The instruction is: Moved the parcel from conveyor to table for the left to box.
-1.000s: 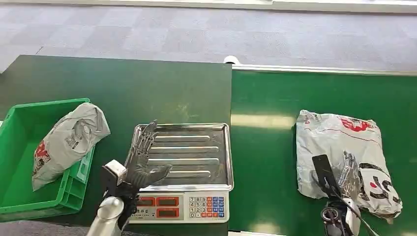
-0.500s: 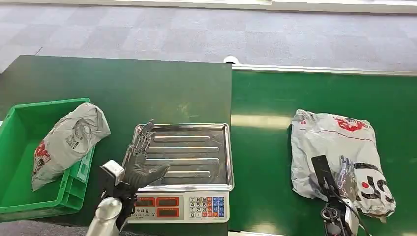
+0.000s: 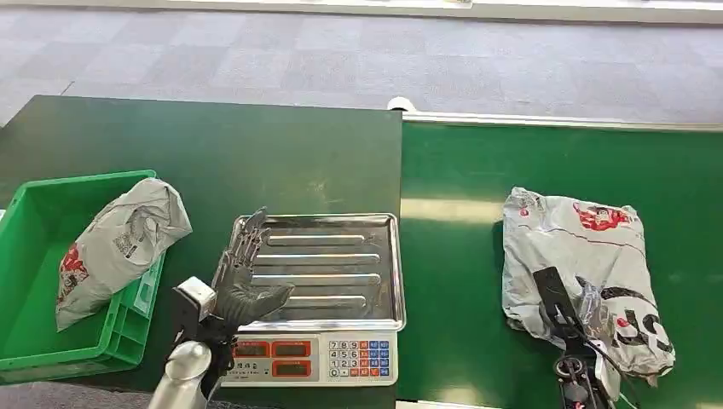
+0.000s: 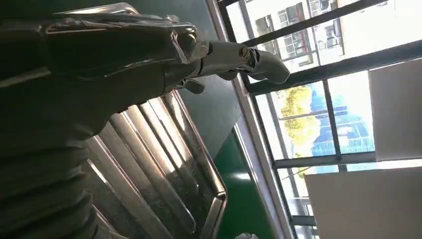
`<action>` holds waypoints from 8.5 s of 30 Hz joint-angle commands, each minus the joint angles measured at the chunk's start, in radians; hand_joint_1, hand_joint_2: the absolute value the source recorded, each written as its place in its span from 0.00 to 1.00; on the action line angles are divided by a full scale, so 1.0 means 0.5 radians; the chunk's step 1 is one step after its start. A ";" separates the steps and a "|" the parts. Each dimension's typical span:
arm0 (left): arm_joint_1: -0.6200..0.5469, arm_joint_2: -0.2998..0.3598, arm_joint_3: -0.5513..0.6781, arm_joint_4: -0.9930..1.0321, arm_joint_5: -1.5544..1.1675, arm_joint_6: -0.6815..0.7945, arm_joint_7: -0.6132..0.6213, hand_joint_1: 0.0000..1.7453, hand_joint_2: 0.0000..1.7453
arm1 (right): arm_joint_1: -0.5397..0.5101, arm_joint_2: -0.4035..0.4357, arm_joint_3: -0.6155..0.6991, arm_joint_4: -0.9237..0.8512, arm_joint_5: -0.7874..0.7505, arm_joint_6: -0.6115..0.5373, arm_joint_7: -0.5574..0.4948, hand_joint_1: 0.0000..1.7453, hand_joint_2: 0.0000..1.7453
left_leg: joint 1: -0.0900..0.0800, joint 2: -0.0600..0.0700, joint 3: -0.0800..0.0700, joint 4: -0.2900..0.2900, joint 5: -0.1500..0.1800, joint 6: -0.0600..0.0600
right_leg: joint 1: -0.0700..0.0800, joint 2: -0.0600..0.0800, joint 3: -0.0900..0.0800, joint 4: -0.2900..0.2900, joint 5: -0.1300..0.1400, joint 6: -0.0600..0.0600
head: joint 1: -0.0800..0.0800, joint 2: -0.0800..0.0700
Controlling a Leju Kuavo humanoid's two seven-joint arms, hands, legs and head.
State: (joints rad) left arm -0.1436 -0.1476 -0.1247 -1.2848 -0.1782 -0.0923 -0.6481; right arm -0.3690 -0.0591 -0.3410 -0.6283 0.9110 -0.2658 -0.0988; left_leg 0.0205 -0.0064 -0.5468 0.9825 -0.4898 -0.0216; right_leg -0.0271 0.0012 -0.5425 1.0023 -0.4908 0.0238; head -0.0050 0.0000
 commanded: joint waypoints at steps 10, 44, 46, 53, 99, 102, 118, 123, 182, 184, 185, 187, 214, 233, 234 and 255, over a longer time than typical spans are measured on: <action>-0.011 0.032 0.003 0.044 -0.002 0.010 0.009 0.00 1.00 | -0.048 0.056 -0.085 0.060 -0.012 0.067 -0.060 0.95 1.00 | 0.000 0.003 0.001 -0.003 0.002 0.003 | 0.002 0.001 0.000 -0.003 0.003 -0.006 | 0.000 0.000; -0.008 0.037 -0.004 0.042 -0.001 0.008 0.007 0.00 1.00 | -0.046 0.058 -0.089 0.065 -0.013 0.077 -0.084 0.98 1.00 | 0.000 0.001 0.002 -0.001 0.002 0.003 | 0.001 -0.001 0.002 -0.001 0.002 -0.004 | 0.000 0.000; -0.008 0.037 -0.004 0.042 -0.001 0.008 0.007 0.00 1.00 | -0.046 0.058 -0.089 0.065 -0.013 0.077 -0.084 0.98 1.00 | 0.000 0.002 0.001 -0.002 0.002 0.003 | 0.001 0.000 0.002 -0.002 0.003 -0.005 | -0.001 0.000; -0.008 0.037 -0.004 0.042 -0.001 0.008 0.007 0.00 1.00 | -0.046 0.058 -0.089 0.065 -0.013 0.077 -0.084 0.98 1.00 | 0.000 0.001 0.002 -0.002 0.002 0.002 | 0.001 -0.001 0.003 -0.002 0.002 -0.004 | 0.000 0.000; -0.164 0.053 -0.090 0.337 0.069 0.037 -0.089 0.00 1.00 | -0.189 -0.033 1.784 -1.415 -0.083 -0.061 -0.768 0.99 1.00 | -0.001 0.021 -0.014 -0.001 0.014 -0.001 | -0.001 0.019 -0.025 0.008 0.017 -0.008 | -0.001 0.000; -0.119 0.019 -0.030 0.202 0.190 0.218 -0.100 0.00 1.00 | -0.204 -0.092 1.968 -1.317 -0.159 0.160 -0.824 1.00 1.00 | -0.002 0.019 -0.014 0.000 0.014 -0.001 | -0.002 0.019 -0.025 0.008 0.016 -0.007 | 0.000 0.000; 0.103 -0.266 0.577 -0.791 0.515 1.175 -0.100 0.00 1.00 | -0.377 -0.019 2.411 -0.868 -0.243 0.294 -0.831 1.00 1.00 | 0.000 0.026 -0.019 0.002 0.013 0.001 | 0.001 0.024 -0.030 0.010 0.018 -0.009 | 0.000 0.000; 0.076 -0.306 0.620 -0.812 0.500 1.150 -0.100 0.00 1.00 | -0.401 -0.021 2.442 -0.822 -0.261 0.327 -0.809 1.00 1.00 | -0.001 0.022 -0.018 0.000 0.013 0.000 | 0.000 0.021 -0.028 0.009 0.017 -0.009 | 0.000 0.000; 0.025 -0.359 0.758 -0.607 0.660 0.873 -0.100 0.00 1.00 | -0.406 -0.074 2.567 -0.883 -0.695 0.917 -0.853 0.93 1.00 | -0.001 0.014 -0.017 -0.001 0.016 0.000 | 0.000 0.013 -0.025 0.007 0.016 -0.009 | 0.000 0.000; 0.026 -0.356 0.760 -0.613 0.645 0.885 -0.100 0.00 1.00 | -0.415 -0.073 2.578 -0.884 -0.712 0.963 -0.856 0.90 1.00 | -0.002 0.014 -0.018 0.001 0.014 -0.001 | -0.001 0.014 -0.027 0.010 0.015 -0.007 | 0.000 0.000; 0.026 -0.355 0.760 -0.612 0.644 0.885 -0.100 0.00 1.00 | -0.417 -0.073 2.584 -0.883 -0.716 0.979 -0.856 0.88 1.00 | -0.003 0.015 -0.017 0.001 0.014 -0.002 | -0.002 0.015 -0.027 0.010 0.014 -0.006 | 0.000 0.000; 0.020 -0.352 0.758 -0.605 0.643 0.886 -0.100 0.00 1.00 | -0.417 -0.072 2.590 -0.878 -0.744 1.024 -0.873 0.78 1.00 | -0.002 0.015 -0.017 0.000 0.015 0.000 | -0.001 0.014 -0.026 0.009 0.016 -0.008 | 0.000 0.000; 0.024 -0.342 0.754 -0.603 0.644 0.888 -0.100 0.00 1.00 | -0.367 -0.119 2.495 -0.970 -0.969 1.177 -0.983 0.00 1.00 | -0.002 0.013 -0.017 0.000 0.015 -0.001 | -0.001 0.012 -0.026 0.009 0.015 -0.007 | 0.000 0.000; 0.024 -0.342 0.754 -0.603 0.644 0.888 -0.100 0.00 1.00 | -0.367 -0.119 2.495 -0.970 -0.969 1.177 -0.983 0.00 1.00 | -0.002 0.013 -0.016 0.000 0.014 -0.001 | -0.001 0.012 -0.026 0.009 0.014 -0.007 | 0.000 0.000; 0.024 -0.342 0.754 -0.603 0.644 0.888 -0.100 0.00 1.00 | -0.367 -0.119 2.495 -0.970 -0.969 1.177 -0.983 0.00 1.00 | -0.002 0.013 -0.017 0.001 0.014 -0.002 | -0.001 0.013 -0.026 0.010 0.014 -0.006 | 0.000 0.000; 0.111 -0.329 0.750 -0.651 0.667 0.762 -0.100 0.00 1.00 | 0.440 -0.011 1.133 -1.608 -2.174 1.134 -1.189 0.00 1.00 | -0.001 -0.001 -0.015 -0.001 0.015 -0.002 | -0.001 -0.001 -0.022 0.006 0.012 -0.007 | 0.002 0.000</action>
State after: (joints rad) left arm -0.1081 -0.3304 0.2407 -1.6384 0.1423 0.3299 -0.6996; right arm -0.4861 -0.0965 0.8739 -1.1491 0.3385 0.2745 -0.6284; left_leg 0.0203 -0.0005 -0.5536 0.9839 -0.4834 -0.0233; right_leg -0.0277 0.0073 -0.5547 1.0073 -0.4845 0.0221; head -0.0042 0.0000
